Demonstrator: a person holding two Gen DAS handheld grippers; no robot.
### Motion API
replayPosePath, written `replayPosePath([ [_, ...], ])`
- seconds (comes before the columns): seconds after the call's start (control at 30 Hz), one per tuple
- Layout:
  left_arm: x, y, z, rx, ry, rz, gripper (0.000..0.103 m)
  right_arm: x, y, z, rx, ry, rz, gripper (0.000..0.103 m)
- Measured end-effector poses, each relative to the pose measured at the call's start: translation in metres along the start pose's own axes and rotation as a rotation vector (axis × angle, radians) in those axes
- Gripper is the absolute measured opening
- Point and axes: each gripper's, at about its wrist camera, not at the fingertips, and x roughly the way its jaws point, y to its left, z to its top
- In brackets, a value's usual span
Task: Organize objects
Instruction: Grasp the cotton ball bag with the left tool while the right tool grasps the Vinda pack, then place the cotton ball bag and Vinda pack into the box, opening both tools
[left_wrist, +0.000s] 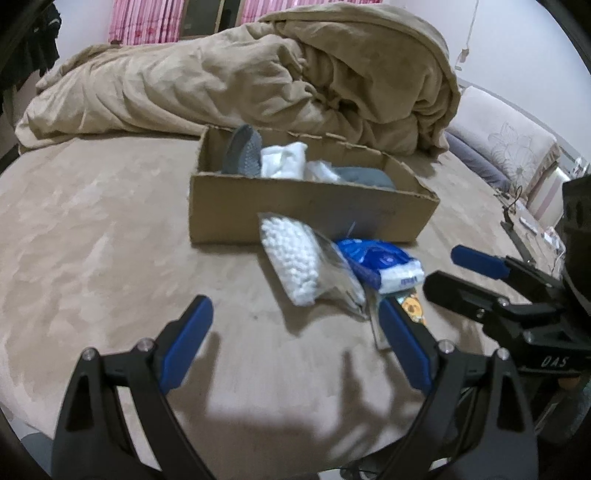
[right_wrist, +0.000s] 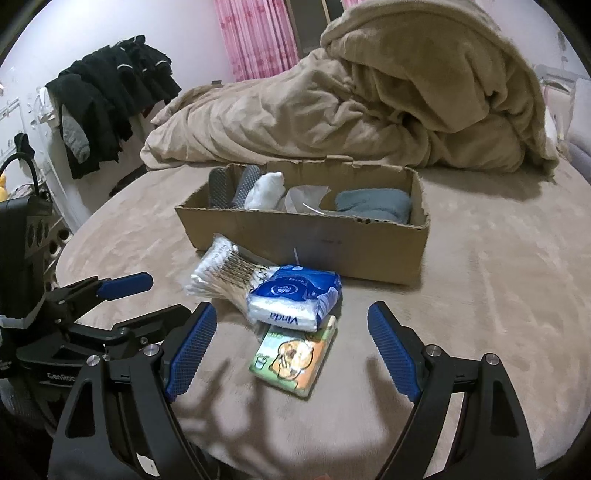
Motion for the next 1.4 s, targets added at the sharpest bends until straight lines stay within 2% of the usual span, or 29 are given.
replayPosePath([
  [0.13,0.010,0.011,0.002,-0.038,0.003,-0.006,0.092,0.010,-0.003,0.006,0.008,0.005,0.017,0.086],
  [0.3,0.022,0.016,0.006,-0.031,-0.005,-0.016,0.092,0.026,-0.003,0.006,0.005,0.032,0.035,0.086],
  [0.67,0.045,0.026,0.016,-0.033,-0.014,-0.028,0.092,0.058,-0.020,0.006,0.094,0.104,0.100,0.086],
  [0.7,0.046,0.025,0.017,-0.033,-0.014,-0.030,0.092,0.060,-0.022,0.005,0.101,0.110,0.104,0.084],
  [0.77,0.044,0.021,0.018,-0.022,-0.019,-0.039,0.092,0.061,-0.024,0.003,0.110,0.113,0.113,0.074],
  [0.8,0.043,0.017,0.018,-0.015,-0.023,-0.049,0.091,0.060,-0.024,0.004,0.111,0.111,0.114,0.065],
  [0.97,0.046,0.004,0.023,0.003,-0.035,-0.094,0.091,0.050,-0.029,0.003,0.113,0.087,0.100,0.058],
  [1.0,0.049,0.003,0.023,-0.001,-0.031,-0.097,0.087,0.046,-0.032,0.003,0.117,0.077,0.089,0.057],
  [1.1,0.064,-0.001,0.025,0.000,0.017,-0.060,0.063,0.037,-0.037,0.003,0.125,0.058,0.085,0.057],
  [1.13,0.066,-0.001,0.024,-0.012,0.027,-0.069,0.058,0.034,-0.038,0.003,0.124,0.051,0.081,0.057],
  [1.33,0.053,-0.014,0.021,0.008,0.012,-0.051,0.045,0.017,-0.037,0.005,0.105,0.020,0.063,0.057],
  [1.4,0.043,-0.017,0.020,0.008,0.005,-0.048,0.045,0.010,-0.036,0.005,0.101,0.008,0.061,0.057],
])
